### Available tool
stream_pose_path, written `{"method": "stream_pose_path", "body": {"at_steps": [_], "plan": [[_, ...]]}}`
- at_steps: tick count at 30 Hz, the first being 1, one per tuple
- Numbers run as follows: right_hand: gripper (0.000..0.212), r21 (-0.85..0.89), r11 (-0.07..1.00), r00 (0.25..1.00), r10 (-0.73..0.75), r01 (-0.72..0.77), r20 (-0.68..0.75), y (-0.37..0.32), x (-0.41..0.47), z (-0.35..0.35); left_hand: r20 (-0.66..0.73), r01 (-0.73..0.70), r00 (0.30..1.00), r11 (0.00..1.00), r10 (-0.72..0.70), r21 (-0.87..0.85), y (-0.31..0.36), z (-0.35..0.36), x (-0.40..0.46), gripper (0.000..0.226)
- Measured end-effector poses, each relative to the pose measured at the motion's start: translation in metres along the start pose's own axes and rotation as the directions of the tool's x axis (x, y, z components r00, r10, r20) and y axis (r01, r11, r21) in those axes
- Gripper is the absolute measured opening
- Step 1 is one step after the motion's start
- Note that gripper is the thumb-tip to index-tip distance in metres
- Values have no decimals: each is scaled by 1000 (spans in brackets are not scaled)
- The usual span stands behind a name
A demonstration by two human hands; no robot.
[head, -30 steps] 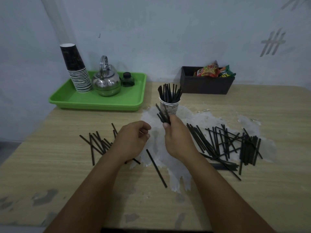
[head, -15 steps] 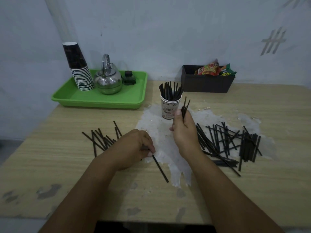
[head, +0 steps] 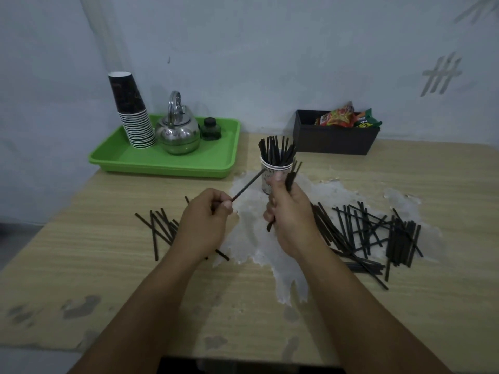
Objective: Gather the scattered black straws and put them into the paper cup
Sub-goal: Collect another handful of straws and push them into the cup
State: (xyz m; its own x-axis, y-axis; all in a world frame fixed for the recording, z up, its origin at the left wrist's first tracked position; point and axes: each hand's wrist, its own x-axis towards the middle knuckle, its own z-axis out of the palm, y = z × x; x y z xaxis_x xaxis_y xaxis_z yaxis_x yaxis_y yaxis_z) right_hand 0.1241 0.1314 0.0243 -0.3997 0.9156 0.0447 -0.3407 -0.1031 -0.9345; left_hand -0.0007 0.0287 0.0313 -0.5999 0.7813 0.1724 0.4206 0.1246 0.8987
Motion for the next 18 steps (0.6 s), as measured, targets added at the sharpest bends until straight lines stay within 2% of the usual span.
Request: {"method": "stream_pose_path", "body": {"at_steps": [3,7,10,13,15,18], "plan": [[23,-144,989,995,50,-36,91,6,-3,15,12,10,1000,1000,-10,-16,2,2,-6,11],[29,-242,958,987,159,-152,8,13,-1,35,11,19,1000,1000,-19,17,-2,-5,-13,8],[31,-186,952,970,241,-243,-33,15,2,50,-108,63,993,995,-55,75,-6,-17,-16,10],[31,-72,946,949,316,-315,-1,15,3,64,-295,120,954,964,-46,239,-16,-39,-17,12],[28,-6,931,930,366,-366,33,15,3,70,-365,178,930,909,-31,377,-26,-54,-20,12],[25,-158,906,915,403,-393,33,19,6,71,-384,268,923,783,-41,561,-41,-72,-23,25]]}}
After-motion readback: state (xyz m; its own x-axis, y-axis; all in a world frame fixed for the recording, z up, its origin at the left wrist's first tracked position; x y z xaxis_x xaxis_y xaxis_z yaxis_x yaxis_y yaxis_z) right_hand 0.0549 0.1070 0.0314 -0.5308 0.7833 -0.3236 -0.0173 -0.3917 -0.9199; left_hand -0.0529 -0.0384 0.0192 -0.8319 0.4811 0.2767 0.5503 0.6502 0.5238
